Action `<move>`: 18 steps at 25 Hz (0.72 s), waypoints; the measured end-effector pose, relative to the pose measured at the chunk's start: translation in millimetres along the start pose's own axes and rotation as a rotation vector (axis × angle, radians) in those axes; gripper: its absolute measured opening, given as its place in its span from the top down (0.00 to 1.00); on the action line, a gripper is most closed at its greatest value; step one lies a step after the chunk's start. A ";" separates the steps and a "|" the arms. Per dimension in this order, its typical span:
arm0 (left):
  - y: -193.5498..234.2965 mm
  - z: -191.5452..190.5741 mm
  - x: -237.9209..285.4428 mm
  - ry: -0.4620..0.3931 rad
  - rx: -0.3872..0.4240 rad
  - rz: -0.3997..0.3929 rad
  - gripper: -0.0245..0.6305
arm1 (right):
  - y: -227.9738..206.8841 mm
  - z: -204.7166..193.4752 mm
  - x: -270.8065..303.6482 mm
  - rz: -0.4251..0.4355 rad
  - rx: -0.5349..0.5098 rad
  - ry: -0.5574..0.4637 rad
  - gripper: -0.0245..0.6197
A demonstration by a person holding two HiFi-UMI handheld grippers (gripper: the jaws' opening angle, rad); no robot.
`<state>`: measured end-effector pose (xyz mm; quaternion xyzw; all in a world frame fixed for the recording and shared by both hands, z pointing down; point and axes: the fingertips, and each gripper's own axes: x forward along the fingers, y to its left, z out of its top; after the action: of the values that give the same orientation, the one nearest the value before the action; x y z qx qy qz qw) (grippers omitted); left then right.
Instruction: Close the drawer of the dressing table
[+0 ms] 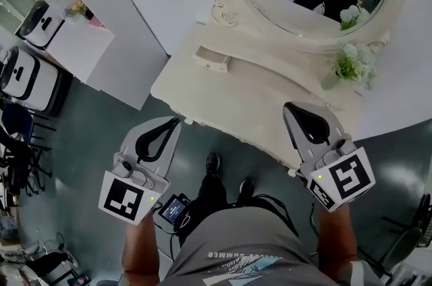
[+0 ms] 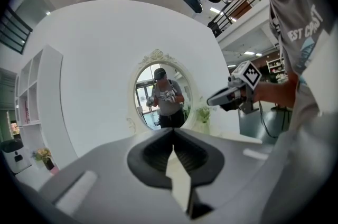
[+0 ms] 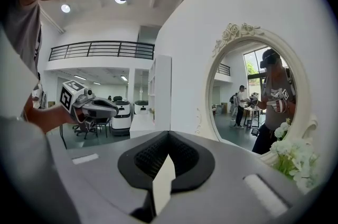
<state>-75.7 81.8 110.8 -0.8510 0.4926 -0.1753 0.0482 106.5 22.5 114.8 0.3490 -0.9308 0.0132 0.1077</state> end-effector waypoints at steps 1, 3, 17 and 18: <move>4.6 0.2 7.0 -0.008 -0.001 -0.014 0.96 | -3.0 0.1 1.6 -0.016 0.001 0.006 0.96; 14.5 0.6 21.7 -0.023 0.001 -0.045 0.96 | -9.0 0.8 5.0 -0.050 0.007 0.016 0.96; 88.1 -11.6 113.1 -0.055 0.006 -0.193 0.96 | -43.5 -0.2 57.9 -0.195 0.047 0.092 0.96; 91.2 -14.7 118.8 -0.052 0.004 -0.199 0.96 | -46.0 -2.3 61.3 -0.201 0.050 0.098 0.96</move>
<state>-101.9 -65.0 131.2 -0.8999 0.4041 -0.1578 0.0451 92.1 -51.7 127.5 0.4420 -0.8842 0.0425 0.1451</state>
